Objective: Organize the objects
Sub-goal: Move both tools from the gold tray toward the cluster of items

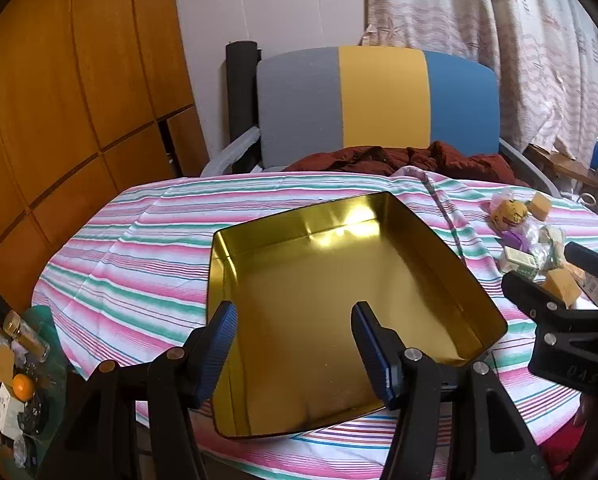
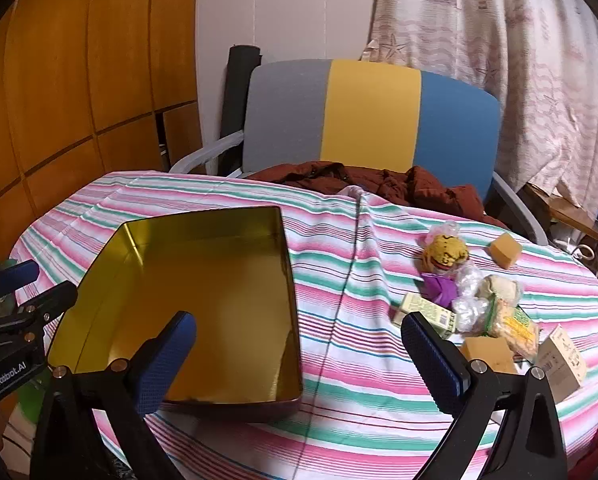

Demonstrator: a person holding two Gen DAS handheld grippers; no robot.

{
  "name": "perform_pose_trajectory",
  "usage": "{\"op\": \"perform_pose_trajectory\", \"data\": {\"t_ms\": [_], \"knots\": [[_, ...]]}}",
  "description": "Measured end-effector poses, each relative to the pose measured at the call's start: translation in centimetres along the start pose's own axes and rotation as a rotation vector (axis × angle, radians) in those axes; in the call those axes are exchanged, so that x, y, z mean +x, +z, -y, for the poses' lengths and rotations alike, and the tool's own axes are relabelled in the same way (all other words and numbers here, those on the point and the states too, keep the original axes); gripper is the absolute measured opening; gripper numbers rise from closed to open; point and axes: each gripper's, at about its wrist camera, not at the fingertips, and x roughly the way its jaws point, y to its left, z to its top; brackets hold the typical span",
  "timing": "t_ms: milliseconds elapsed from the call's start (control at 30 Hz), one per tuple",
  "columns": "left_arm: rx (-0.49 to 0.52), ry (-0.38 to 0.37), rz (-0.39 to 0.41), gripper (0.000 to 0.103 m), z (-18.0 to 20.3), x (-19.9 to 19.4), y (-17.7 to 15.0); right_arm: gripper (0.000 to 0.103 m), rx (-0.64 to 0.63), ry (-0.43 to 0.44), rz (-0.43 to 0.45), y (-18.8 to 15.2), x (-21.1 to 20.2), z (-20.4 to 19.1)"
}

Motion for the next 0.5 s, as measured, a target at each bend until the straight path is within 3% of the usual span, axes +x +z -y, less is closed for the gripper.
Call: {"op": "perform_pose_trajectory", "data": {"t_ms": [367,500], "knots": [[0.062,-0.056,0.011,0.061,1.9,0.0,0.6,0.103,0.059,-0.057,0.040,0.3,-1.2,4.5],[0.091,-0.136,0.025,0.069,3.4,0.1,1.0,0.103,0.126,-0.092,0.047,0.6,-2.1,8.0]]}}
